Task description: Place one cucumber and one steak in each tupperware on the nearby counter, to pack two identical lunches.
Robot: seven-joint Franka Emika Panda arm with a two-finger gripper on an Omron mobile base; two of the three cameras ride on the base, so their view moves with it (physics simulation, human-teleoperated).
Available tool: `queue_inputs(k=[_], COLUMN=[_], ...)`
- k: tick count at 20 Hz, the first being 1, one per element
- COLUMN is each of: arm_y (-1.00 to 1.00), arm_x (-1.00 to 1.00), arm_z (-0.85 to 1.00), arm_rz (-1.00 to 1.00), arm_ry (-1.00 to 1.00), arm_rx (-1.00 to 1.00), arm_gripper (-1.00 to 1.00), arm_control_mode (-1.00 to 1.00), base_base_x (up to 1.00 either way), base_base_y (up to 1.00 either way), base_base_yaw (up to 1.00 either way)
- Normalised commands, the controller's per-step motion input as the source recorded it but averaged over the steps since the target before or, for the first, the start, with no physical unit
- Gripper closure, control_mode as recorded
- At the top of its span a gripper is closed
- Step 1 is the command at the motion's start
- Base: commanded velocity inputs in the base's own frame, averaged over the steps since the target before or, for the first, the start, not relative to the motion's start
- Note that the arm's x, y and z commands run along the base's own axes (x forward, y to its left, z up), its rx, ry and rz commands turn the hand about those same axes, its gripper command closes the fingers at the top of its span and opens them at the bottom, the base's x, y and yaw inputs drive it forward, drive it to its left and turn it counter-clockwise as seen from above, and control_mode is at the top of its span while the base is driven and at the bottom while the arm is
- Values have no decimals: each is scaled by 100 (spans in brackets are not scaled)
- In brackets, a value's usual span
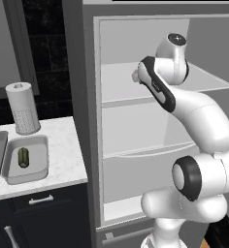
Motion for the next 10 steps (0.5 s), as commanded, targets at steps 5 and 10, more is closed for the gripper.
queue_inputs(k=[5,10], arm_y=[0,17], arm_x=[-1,-34], arm_z=[-62,-25], arm_rz=[0,0], arm_ry=[3,0], arm_rx=[0,0], arm_gripper=[100,100], arm_control_mode=[-100,-100], base_base_x=[0,0], base_base_y=[0,0], base_base_yaw=[0,0])
